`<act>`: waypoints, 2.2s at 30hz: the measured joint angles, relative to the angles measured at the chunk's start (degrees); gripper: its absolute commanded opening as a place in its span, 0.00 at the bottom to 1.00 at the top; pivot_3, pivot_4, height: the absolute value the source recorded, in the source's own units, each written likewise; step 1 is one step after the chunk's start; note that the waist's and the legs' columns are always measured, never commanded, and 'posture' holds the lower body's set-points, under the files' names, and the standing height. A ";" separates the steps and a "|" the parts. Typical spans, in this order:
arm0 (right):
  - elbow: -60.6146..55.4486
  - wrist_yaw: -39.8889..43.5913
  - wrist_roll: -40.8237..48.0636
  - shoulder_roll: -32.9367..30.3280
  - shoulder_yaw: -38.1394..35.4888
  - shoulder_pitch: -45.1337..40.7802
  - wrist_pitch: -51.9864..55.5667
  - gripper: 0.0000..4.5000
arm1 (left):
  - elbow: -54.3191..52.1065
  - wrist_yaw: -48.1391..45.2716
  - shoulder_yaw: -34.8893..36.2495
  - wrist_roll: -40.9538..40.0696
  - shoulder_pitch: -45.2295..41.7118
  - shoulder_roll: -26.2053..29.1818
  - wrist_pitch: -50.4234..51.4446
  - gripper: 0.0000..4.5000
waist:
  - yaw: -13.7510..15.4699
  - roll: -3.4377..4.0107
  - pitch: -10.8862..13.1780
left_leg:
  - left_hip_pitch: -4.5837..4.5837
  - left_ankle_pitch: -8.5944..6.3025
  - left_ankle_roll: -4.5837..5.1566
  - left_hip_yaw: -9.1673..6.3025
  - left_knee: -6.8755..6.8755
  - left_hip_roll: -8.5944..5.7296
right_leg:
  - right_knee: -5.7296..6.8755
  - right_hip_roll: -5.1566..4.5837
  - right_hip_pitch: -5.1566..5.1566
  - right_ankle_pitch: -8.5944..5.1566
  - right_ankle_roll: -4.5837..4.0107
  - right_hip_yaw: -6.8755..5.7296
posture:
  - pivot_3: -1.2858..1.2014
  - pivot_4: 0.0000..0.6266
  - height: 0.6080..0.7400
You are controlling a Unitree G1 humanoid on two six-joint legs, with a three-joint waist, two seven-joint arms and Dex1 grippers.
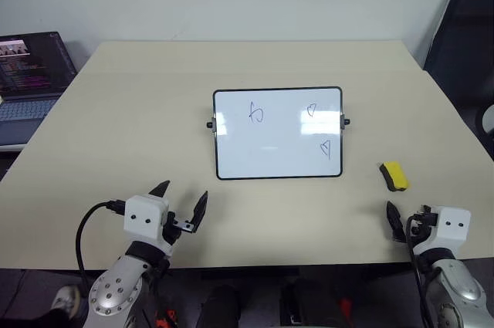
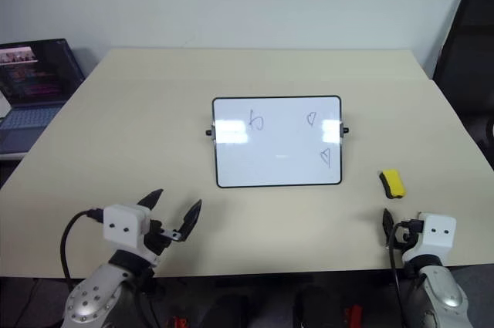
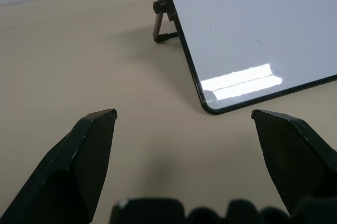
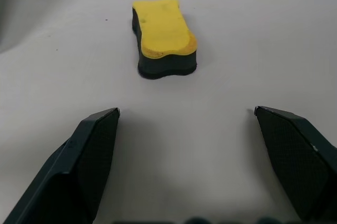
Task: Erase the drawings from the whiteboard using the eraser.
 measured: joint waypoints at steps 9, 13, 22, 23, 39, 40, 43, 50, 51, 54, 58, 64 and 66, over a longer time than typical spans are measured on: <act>3.12 1.19 -0.15 -0.28 0.98 -0.42 -3.82 0.99 | -0.81 1.23 0.45 0.01 0.91 -0.22 0.85 1.00 | 0.02 -0.54 -0.34 | 0.03 0.00 0.00 -0.03 0.01 0.05 | -0.03 0.00 0.02 -0.04 -0.06 -0.03 | 0.52 0.24 1.00; 3.21 0.82 -0.18 -0.38 1.30 -1.70 -2.84 0.99 | -0.81 1.49 0.46 0.00 1.17 -1.00 0.46 1.00 | -0.08 -0.60 -0.37 | 0.01 0.00 0.00 0.05 0.02 0.05 | -0.02 -0.02 0.02 -0.03 -0.06 0.05 | 0.52 0.24 1.00; 4.49 -0.79 -0.84 -0.82 2.68 -6.29 -0.69 0.99 | 1.86 3.30 0.26 0.92 -2.15 -3.36 -1.98 1.00 | 0.03 -0.49 -0.37 | 0.02 0.01 0.00 0.01 0.01 -0.03 | 0.02 0.04 -0.01 -0.01 -0.04 0.01 | 0.52 0.24 1.00; 4.35 -1.03 -0.89 -0.82 2.68 -6.29 -0.50 0.99 | 2.22 3.50 0.27 0.93 -2.28 -3.62 -2.19 1.00 | 0.05 -0.50 -0.37 | 0.01 0.00 -0.01 0.00 -0.01 -0.04 | 0.01 0.04 -0.01 0.00 -0.01 0.01 | 0.52 0.24 1.00; 2.15 -2.56 -2.12 -1.87 2.90 -8.37 3.58 0.99 | 5.35 1.89 1.26 -0.69 -9.43 -1.13 -2.72 1.00 | 0.07 -0.48 -0.36 | 0.03 -0.01 -0.01 -0.02 0.02 -0.03 | 0.07 0.13 -0.01 -0.01 -0.03 -0.02 | 0.52 0.24 1.00; 2.02 -2.60 -2.11 -2.34 2.73 -9.02 3.71 0.99 | 5.83 0.92 2.30 -2.29 -12.05 0.04 -1.86 1.00 | 0.09 -0.47 -0.36 | 0.02 0.00 -0.01 -0.03 0.02 -0.04 | 0.09 0.19 0.00 0.00 -0.02 -0.03 | 0.52 0.24 1.00; 0.83 -2.63 -2.07 -3.26 2.31 -9.76 4.50 0.99 | 6.77 -2.01 4.16 -6.94 -17.86 3.01 0.93 1.00 | 0.08 -0.46 -0.37 | 0.02 0.00 -0.01 -0.03 0.00 -0.05 | 0.07 0.23 0.00 0.22 0.35 -0.02 | 0.52 0.24 1.00; -2.64 -3.20 -1.52 -3.34 2.61 -11.87 10.04 0.99 | 10.88 -16.54 -0.99 -19.52 -27.37 8.53 8.79 1.00 | -0.01 -0.44 -0.36 | 0.01 -0.01 -0.02 -0.02 -0.01 -0.08 | 0.06 0.23 0.00 0.24 0.37 0.01 | 0.52 0.24 1.00; -3.03 -3.30 -1.18 -3.34 2.62 -12.24 10.93 0.99 | 11.56 -18.70 -2.47 -20.31 -27.87 9.09 9.07 1.00 | -0.05 -0.43 -0.36 | 0.02 -0.01 -0.02 -0.02 0.00 -0.07 | 0.07 0.23 0.00 0.24 0.37 0.01 | 0.52 0.24 1.00; -4.31 -3.20 0.27 -3.44 2.54 -13.46 13.88 0.99 | 14.64 -25.77 -6.73 -20.78 -30.47 11.36 9.47 1.00 | -0.06 -0.39 -0.34 | 0.04 0.00 -0.01 -0.04 0.00 -0.03 | 0.10 0.31 0.00 0.27 0.31 -0.01 | 0.52 0.24 1.00; -4.73 -2.45 2.48 -4.34 2.22 -13.83 17.47 0.99 | 18.98 -34.07 -11.01 -20.77 -34.38 13.34 8.98 1.00 | -0.03 -0.38 -0.33 | 0.02 0.00 0.00 -0.05 0.00 -0.02 | 0.07 0.35 -0.01 0.28 0.30 -0.01 | 0.52 0.24 1.00; -4.19 -0.99 5.00 -6.09 0.29 -15.97 20.57 0.99 | 25.45 -43.65 -18.79 -17.26 -39.46 15.15 6.98 1.00 | -0.12 -0.37 -0.32 | 0.00 0.00 0.00 -0.01 0.00 -0.03 | 0.06 0.34 -0.02 0.28 0.31 0.01 | 0.52 0.24 1.00; -2.89 -0.20 5.16 -7.22 0.06 -16.85 20.77 0.99 | 26.55 -45.29 -20.53 -15.77 -40.88 15.05 5.67 1.00 | -0.09 -0.36 -0.31 | 0.00 0.00 0.00 -0.02 -0.01 -0.03 | 0.07 0.34 -0.02 0.28 0.31 0.01 | 0.52 0.24 1.00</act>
